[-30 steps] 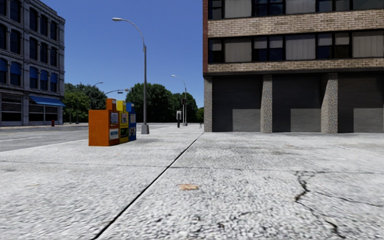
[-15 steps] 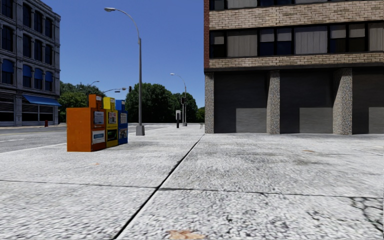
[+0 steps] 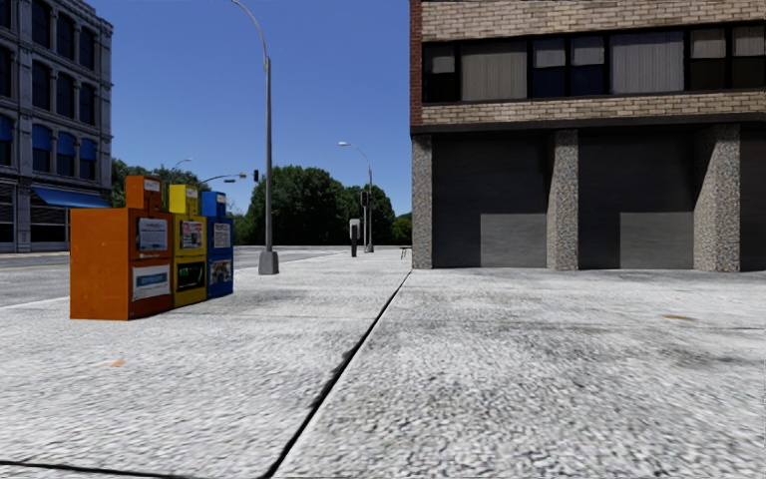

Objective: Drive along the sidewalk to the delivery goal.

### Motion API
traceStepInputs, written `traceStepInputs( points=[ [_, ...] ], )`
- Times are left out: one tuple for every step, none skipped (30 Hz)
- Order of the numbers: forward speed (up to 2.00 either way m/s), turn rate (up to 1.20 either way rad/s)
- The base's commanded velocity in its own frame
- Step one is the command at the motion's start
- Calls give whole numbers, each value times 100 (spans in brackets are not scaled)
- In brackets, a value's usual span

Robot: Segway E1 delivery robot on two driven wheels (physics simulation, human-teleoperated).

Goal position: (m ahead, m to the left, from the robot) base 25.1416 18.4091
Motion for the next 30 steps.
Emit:
traceStepInputs(
  points=[
    [200, 0],
    [200, 0],
    [200, 0],
    [200, 0],
    [200, 0],
    [200, 0],
    [200, 0],
    [200, 0],
    [200, 0],
    [200, 0],
    [200, 0],
    [200, 0],
    [200, 0],
    [200, 0],
    [200, 0],
    [200, 0],
    [200, 0],
    [200, 0],
    [200, 0],
    [200, 0],
    [200, 0],
    [200, 0],
    [200, 0],
    [200, 0],
    [200, 0],
    [200, 0],
    [200, 0],
    [200, 0],
    [200, 0],
    [200, 0]
  ],
)
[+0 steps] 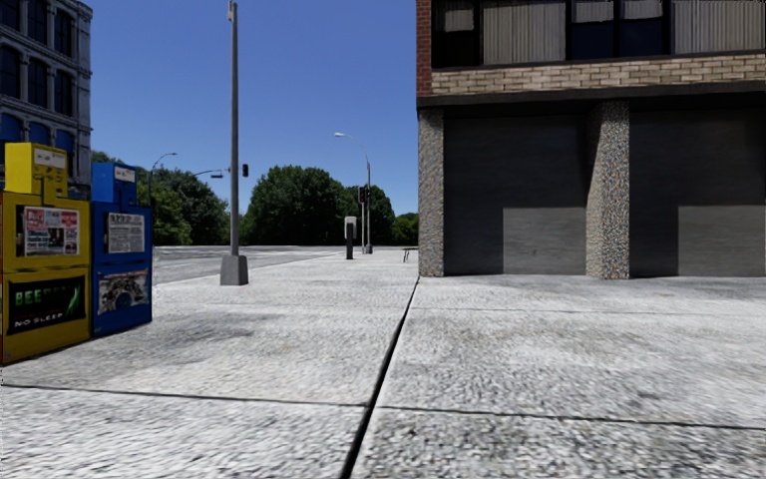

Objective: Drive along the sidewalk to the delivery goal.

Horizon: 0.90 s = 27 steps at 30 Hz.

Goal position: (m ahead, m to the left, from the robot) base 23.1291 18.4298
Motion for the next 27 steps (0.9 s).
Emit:
traceStepInputs(
  points=[
    [200, 0],
    [200, 0],
    [200, 0],
    [200, 0],
    [200, 0],
    [200, 0],
    [200, 0],
    [200, 0],
    [200, 0],
    [200, 0],
    [200, 0],
    [200, 0],
    [200, 0],
    [200, 0],
    [200, 0],
    [200, 0],
    [200, 0],
    [200, 0],
    [200, 0],
    [200, 0],
    [200, 0],
    [200, 0],
    [200, 0],
    [200, 0],
    [200, 0],
    [200, 0],
    [200, 0]
  ],
)
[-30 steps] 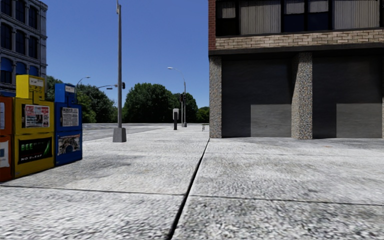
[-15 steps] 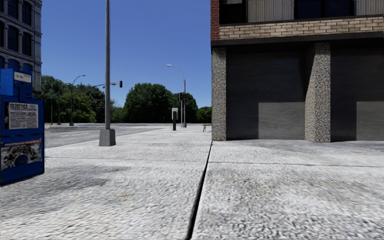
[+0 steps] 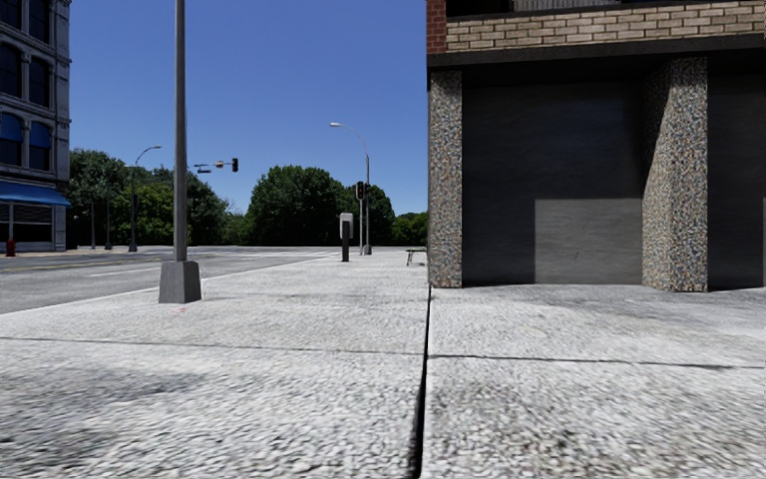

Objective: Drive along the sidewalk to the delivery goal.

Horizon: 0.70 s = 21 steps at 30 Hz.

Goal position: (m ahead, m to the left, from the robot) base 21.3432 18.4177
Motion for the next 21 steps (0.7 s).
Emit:
traceStepInputs(
  points=[
    [200, 0],
    [200, 0],
    [200, 0],
    [200, 0],
    [200, 0],
    [200, 0],
    [200, 0],
    [200, 7],
    [200, 10],
    [200, 11],
    [200, 11],
    [200, 12],
    [200, 12],
    [200, 12],
    [200, 12],
    [200, 13],
    [200, 13],
    [200, 13],
    [200, 13],
    [200, 13],
    [200, 14]
  ],
)
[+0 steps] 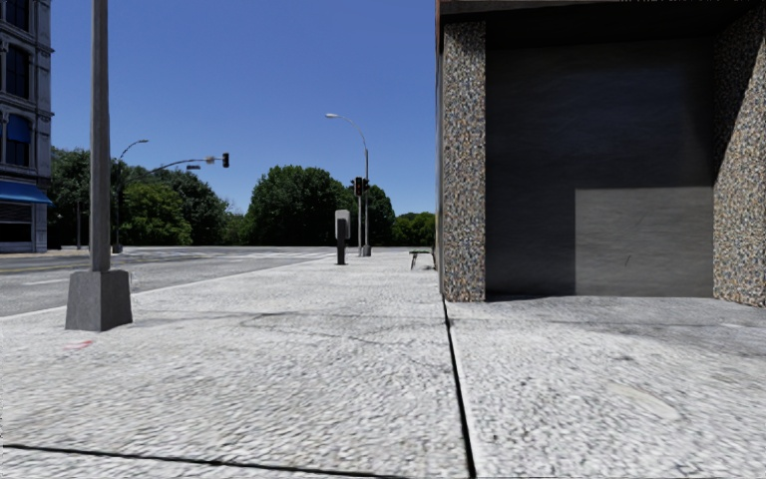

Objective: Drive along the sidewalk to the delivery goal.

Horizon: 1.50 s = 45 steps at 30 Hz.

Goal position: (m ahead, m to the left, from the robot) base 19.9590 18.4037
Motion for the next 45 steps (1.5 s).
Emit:
traceStepInputs(
  points=[
    [200, 14],
    [200, 14],
    [200, 14],
    [200, 14],
    [200, 14],
    [200, 14],
    [200, 14],
    [200, 14],
    [200, 14],
    [200, 15],
    [200, 17],
    [200, 19],
    [200, 19],
    [200, 20],
    [200, 20],
    [200, 21],
    [200, 21],
    [200, 23],
    [200, 23],
    [200, 24],
    [200, 24],
    [200, 24],
    [200, 25],
    [200, 25],
    [200, 25],
    [200, 25],
    [200, 25],
    [200, 22],
    [200, 21],
    [200, 21],
    [200, 21],
    [200, 20],
    [200, 14],
    [200, 0],
    [200, 0],
    [200, 0],
    [200, 0],
    [200, 0],
    [200, 0],
    [200, 0],
    [200, 0],
    [200, 0],
    [200, 0],
    [200, 0],
    [200, 0]
  ],
)
